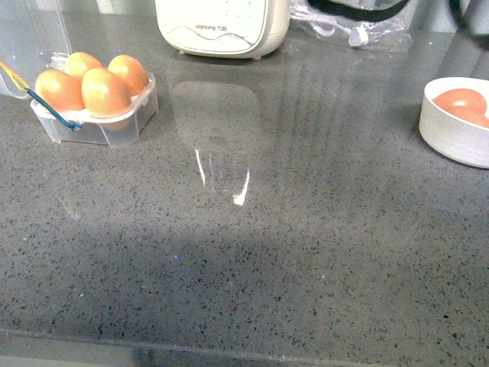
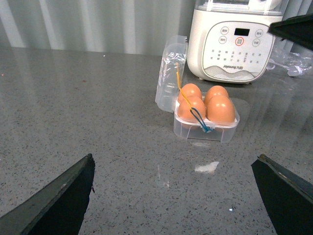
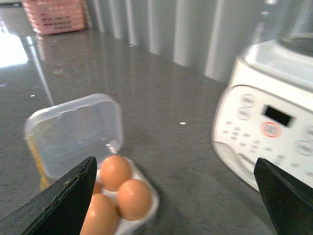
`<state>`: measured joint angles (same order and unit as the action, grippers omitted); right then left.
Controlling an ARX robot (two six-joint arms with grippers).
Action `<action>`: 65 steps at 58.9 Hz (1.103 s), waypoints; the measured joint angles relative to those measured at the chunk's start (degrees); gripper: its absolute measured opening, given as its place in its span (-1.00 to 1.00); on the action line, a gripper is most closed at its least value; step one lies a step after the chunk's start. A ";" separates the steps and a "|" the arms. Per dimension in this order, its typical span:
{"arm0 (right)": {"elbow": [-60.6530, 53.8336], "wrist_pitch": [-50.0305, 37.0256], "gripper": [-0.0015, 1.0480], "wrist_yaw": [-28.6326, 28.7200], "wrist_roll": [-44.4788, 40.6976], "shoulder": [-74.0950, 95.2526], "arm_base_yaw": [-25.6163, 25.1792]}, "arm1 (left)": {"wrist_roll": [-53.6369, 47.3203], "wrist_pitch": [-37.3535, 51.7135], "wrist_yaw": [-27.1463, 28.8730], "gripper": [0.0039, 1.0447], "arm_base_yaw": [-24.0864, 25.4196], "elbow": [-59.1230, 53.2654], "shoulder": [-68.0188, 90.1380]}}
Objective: Put egg into box
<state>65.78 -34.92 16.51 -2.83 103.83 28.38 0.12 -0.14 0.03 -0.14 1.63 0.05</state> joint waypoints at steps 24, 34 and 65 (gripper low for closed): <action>-18.67 -0.83 0.86 -0.96 1.14 -28.98 -16.57 | 0.00 0.00 0.00 0.87 0.00 0.00 0.00; -24.17 2.01 0.86 0.92 1.33 -40.57 -21.38 | 0.00 0.00 0.00 0.87 0.00 0.00 0.00; -49.31 13.16 -0.94 -16.70 2.23 -65.22 -28.26 | 0.00 0.00 0.00 0.87 0.00 0.00 0.00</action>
<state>16.47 -21.76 -0.19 -0.60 38.61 0.12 0.12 -0.14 0.03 -0.14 1.63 0.05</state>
